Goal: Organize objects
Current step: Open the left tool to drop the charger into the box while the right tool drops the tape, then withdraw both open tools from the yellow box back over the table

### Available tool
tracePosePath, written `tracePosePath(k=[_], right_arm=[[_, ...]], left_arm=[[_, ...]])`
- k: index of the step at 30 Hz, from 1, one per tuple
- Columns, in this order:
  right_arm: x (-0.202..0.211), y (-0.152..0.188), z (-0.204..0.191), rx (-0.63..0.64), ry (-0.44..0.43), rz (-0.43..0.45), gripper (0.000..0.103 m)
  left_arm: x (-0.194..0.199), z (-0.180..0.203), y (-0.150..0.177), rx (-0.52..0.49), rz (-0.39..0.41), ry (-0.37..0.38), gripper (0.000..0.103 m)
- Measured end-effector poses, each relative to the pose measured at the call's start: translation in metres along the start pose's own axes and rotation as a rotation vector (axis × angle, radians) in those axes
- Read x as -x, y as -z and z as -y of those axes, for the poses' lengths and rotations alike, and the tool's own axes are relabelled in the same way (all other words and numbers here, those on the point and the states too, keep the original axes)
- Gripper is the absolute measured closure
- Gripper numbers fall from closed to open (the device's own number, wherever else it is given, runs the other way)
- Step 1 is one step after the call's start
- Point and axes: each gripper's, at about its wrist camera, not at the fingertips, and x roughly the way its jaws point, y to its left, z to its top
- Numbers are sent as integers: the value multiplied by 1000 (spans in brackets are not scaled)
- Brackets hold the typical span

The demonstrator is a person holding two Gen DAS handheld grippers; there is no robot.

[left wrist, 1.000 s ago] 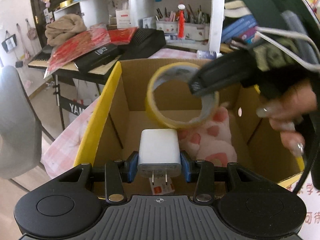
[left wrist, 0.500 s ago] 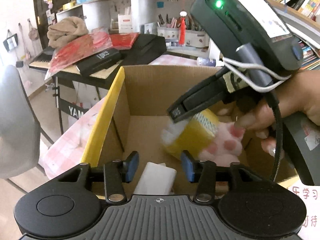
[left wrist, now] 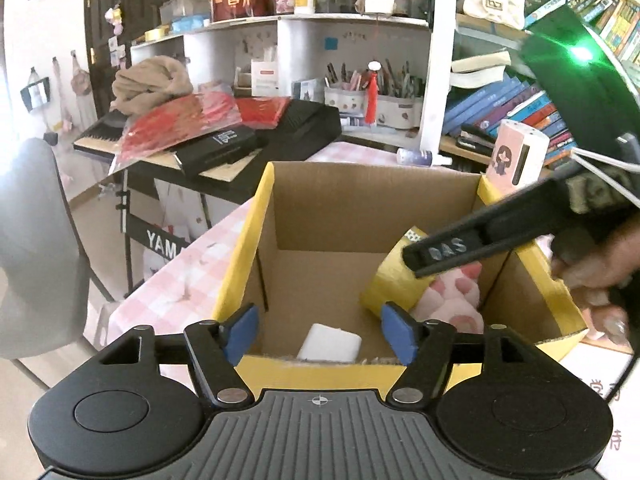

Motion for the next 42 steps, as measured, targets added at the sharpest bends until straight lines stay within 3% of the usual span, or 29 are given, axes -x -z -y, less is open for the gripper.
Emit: tracePosePath(k=[5,10,17,29,35,42], right_arm=[[19,18,0,-47,13,13,40],[47,35,1,-131,45,96,40],[87,66,-3,-241,105,196,40],[130,144,-52,-360,256,275,40],[138,180,-85,-339,321,256,39],[146,197,-107,-302,343,238,27]], left_arm=[[15,-3,4,1,35,11,29],[32,-6,10,-13,74,19,21],[57,-15,23,-24,124,26,18],[81,-35,66,-6,68,-27,15],[92,-41,82,-6,45,-4,12],[105,-39,97,-42,39,17,8]])
